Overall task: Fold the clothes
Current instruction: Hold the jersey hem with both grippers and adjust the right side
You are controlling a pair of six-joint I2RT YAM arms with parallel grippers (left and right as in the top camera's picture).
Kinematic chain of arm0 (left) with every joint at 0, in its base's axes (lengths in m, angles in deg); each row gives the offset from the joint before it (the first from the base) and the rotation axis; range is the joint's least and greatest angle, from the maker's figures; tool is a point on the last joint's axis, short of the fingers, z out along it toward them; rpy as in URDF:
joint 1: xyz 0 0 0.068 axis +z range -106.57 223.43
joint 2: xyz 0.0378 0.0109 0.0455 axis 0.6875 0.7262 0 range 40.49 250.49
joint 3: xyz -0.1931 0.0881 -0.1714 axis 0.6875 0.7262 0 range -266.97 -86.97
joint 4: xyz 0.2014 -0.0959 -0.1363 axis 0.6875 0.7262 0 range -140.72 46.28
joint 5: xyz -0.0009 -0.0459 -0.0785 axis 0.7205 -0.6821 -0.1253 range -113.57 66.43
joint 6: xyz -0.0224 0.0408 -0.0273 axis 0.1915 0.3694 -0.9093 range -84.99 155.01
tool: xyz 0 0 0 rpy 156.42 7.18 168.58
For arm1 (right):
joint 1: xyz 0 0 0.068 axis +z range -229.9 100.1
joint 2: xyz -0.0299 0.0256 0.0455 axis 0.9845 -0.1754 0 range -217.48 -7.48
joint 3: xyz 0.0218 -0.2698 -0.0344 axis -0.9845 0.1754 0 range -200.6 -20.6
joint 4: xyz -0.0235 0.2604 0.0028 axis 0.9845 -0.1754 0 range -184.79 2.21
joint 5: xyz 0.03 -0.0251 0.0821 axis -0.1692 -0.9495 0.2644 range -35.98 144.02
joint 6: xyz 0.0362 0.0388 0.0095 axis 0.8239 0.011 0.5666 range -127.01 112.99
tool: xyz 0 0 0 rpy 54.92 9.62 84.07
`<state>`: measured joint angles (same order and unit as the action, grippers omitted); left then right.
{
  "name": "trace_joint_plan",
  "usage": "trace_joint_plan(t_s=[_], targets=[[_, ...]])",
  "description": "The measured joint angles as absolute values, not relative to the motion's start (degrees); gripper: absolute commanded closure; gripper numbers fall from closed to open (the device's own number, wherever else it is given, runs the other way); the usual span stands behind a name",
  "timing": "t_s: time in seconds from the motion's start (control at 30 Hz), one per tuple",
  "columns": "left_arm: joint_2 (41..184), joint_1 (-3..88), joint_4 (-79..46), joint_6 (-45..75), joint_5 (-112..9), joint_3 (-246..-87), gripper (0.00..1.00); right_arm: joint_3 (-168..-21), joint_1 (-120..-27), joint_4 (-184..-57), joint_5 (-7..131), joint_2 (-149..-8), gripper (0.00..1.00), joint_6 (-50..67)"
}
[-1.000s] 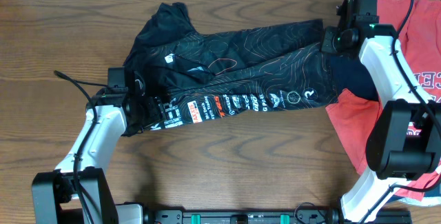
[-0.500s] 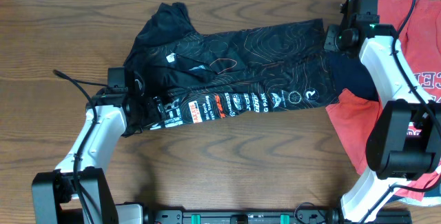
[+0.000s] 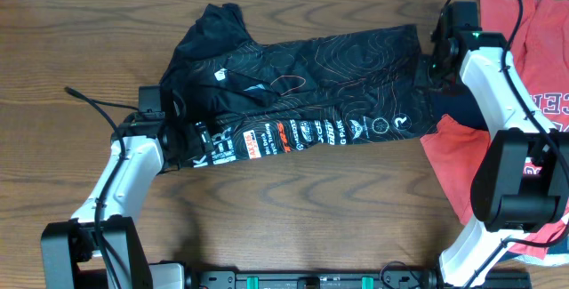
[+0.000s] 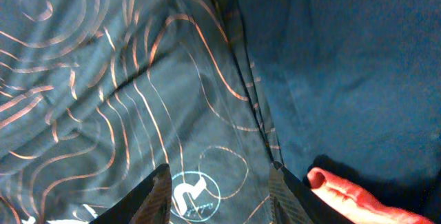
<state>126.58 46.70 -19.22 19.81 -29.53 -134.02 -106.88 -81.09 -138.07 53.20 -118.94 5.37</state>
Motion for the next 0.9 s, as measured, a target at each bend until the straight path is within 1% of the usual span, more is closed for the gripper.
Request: trace_joint_plan(t_s=[0.07,0.1,0.2,0.23,0.3,0.33,0.47,0.5,0.63,0.67,0.7,0.73,0.77,0.9], targets=[[126.6,46.7,-21.0,19.8,-29.0,-133.3,0.01,-105.6,-81.1,-138.1,53.2,-118.9,0.56,5.4],[126.6,46.7,-21.8,19.8,-28.9,-132.9,0.02,-105.2,-81.1,-138.1,53.2,-118.9,0.56,5.4],[126.6,46.7,-24.9,19.5,-28.5,-130.5,0.09,-104.2,-81.1,-138.2,53.2,-118.9,0.56,5.4],[126.6,46.7,-25.8,19.3,-28.5,-129.6,0.09,-104.1,-81.1,-138.2,53.2,-118.9,0.56,5.4],[126.6,46.7,-27.8,19.0,-28.2,-128.0,0.15,-104.0,-81.1,-138.3,53.2,-118.9,0.56,5.4],[126.6,46.7,-28.7,18.7,-28.1,-127.3,0.2,-104.0,-81.1,-138.3,53.2,-118.9,0.56,5.4],[126.8,46.7,-31.5,18.1,-27.9,-126.2,0.56,-104.0,-81.1,-138.4,53.2,-118.9,0.56,5.4],[126.8,46.7,-32.0,18.2,-27.8,-126.2,0.6,-104.0,-81.1,-138.4,53.2,-118.9,0.56,5.3],[126.8,46.7,-32.9,18.5,-27.8,-126.2,0.62,-104.0,-81.1,-138.7,53.2,-118.9,0.56,5.4],[126.8,46.7,-32.9,18.4,-27.8,-126.2,0.66,-104.0,-81.1,-138.8,53.2,-118.9,0.56,5.4],[126.8,46.7,-32.8,18.3,-27.8,-126.2,0.75,-104.0,-81.1,-139.0,53.2,-118.9,0.56,5.4],[126.8,46.7,-32.7,18.1,-27.8,-126.2,0.81,-104.0,-81.1,-139.0,53.2,-118.9,0.56,5.4],[126.8,46.7,-32.4,18.0,-27.8,-126.2,0.93,-104.0,-81.1,-139.0,53.2,-118.9,0.56,5.4],[126.8,46.9,-30.5,18.4,-27.2,-126.2,0.94,-104.0,-81.1,-139.2,53.2,-118.9,0.57,5.3]])
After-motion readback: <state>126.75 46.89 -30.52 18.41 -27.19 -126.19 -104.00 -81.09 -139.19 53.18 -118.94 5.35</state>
